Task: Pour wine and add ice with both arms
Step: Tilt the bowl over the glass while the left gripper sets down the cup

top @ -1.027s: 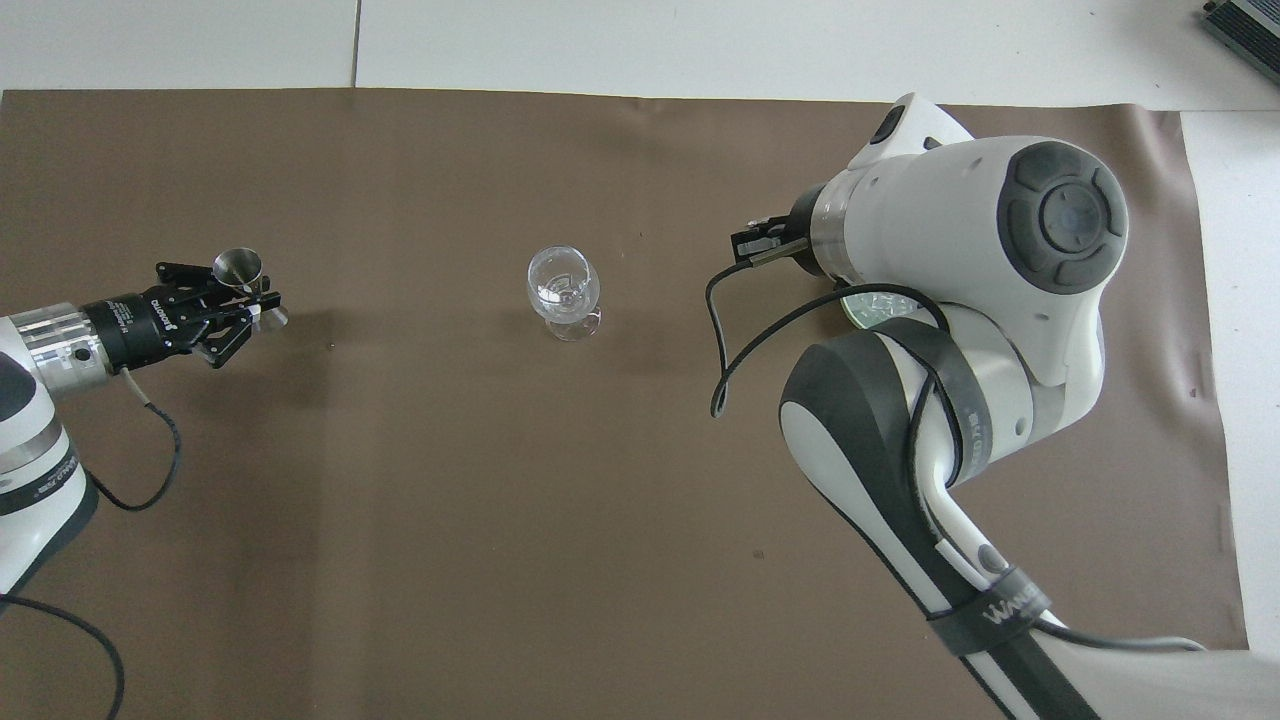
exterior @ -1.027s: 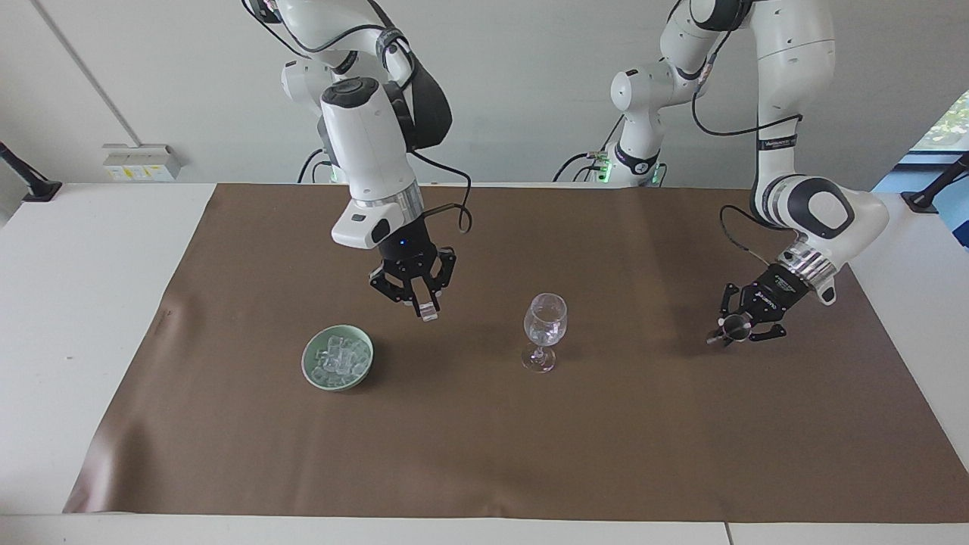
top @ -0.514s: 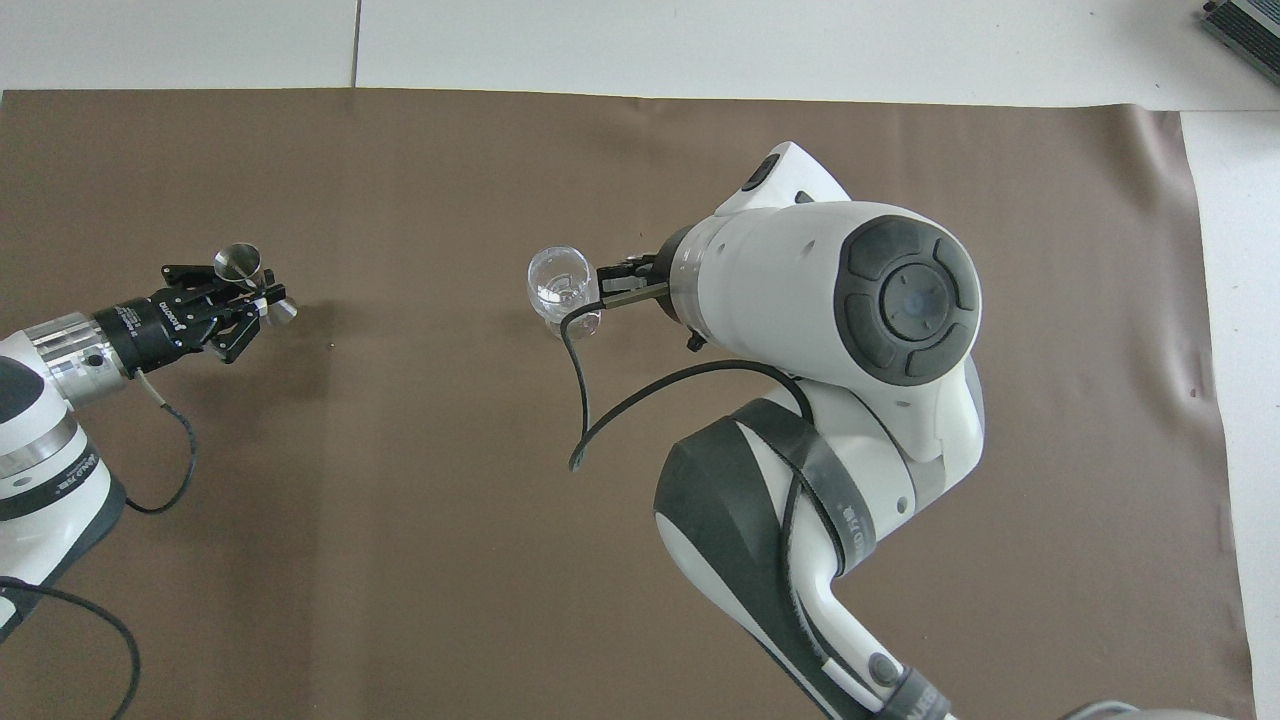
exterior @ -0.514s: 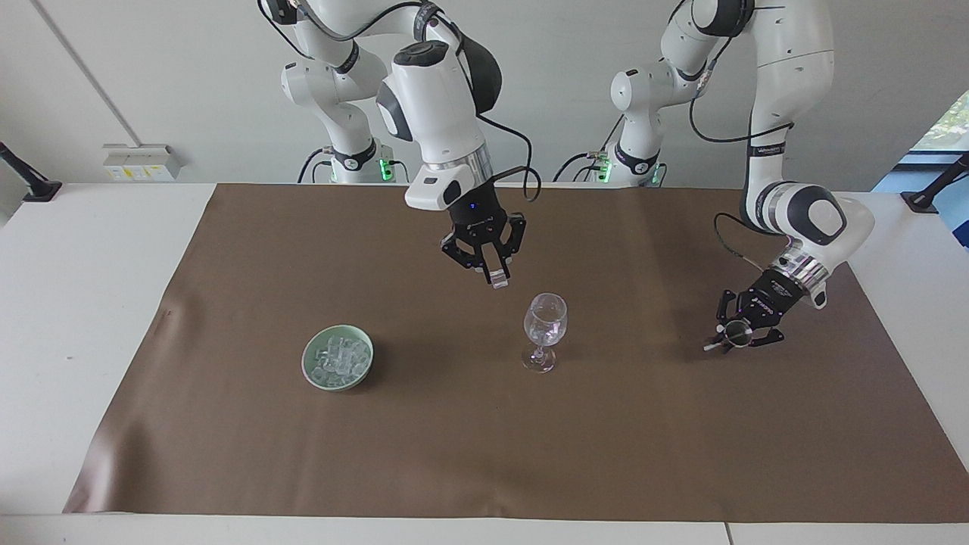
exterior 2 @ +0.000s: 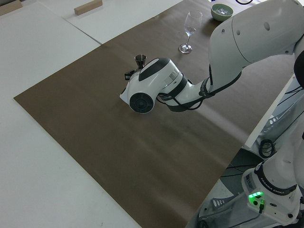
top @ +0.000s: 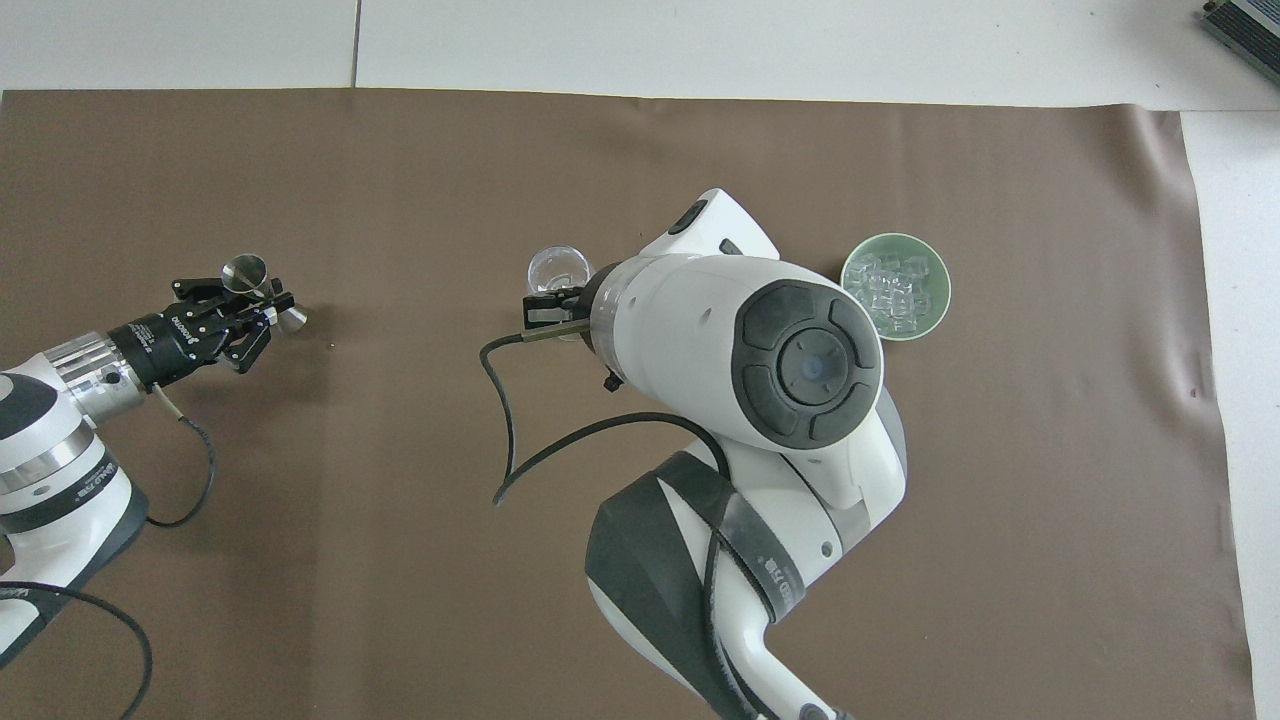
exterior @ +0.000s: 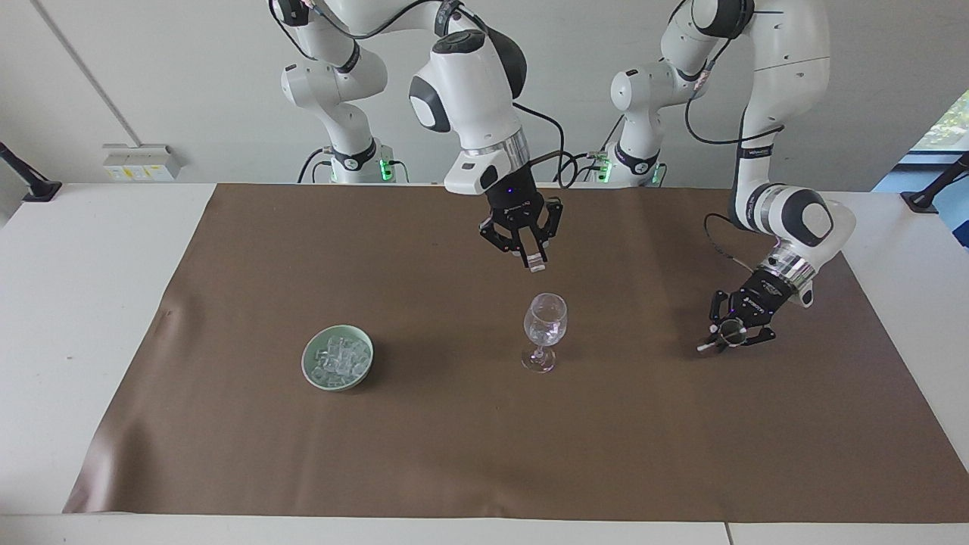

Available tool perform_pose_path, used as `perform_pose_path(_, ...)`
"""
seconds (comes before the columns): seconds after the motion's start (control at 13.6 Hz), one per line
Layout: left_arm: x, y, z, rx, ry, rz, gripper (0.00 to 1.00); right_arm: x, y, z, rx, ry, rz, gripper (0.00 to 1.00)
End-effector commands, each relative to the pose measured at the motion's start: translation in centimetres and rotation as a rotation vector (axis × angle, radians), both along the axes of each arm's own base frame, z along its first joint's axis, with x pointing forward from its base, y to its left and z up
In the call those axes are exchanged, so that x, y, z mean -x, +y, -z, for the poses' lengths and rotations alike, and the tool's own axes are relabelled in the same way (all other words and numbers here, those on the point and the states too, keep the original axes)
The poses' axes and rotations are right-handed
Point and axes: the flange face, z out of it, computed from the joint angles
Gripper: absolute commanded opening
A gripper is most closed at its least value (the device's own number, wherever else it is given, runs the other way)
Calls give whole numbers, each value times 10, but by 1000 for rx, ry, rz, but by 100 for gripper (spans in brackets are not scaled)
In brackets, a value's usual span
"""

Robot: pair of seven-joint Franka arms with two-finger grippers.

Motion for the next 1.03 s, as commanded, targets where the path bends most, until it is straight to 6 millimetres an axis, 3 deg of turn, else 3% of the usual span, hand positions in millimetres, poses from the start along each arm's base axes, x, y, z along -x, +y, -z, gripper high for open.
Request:
perform_pose_path(0.0, 3, -3, 9, -1, -6, -18, 0, -9, 6, 10, -4, -12, 23, 0)
perform_pose_path(0.22, 7, -3, 14, -5, -24, -20, 0, -19, 5, 29, 1, -13, 26, 0)
perform_pose_path(0.51, 6, -4, 14, -5, -26, -16, 3, -37, 14, 36, -19, -21, 33, 0)
perform_pose_path(0.59, 7, -4, 15, -8, -25, -18, 29, -38, 15, 35, -17, -27, 30, 0)
perform_pose_path(0.73, 7, -3, 14, -9, -28, -17, 36, -39, 16, 34, -16, -34, 29, 0)
perform_pose_path(0.81, 7, -3, 14, -11, -29, -18, 54, -39, 16, 34, -16, -34, 31, 0)
perform_pose_path(0.95, 7, -3, 14, -12, -27, -20, 100, -39, 17, 36, -17, -29, 33, 0)
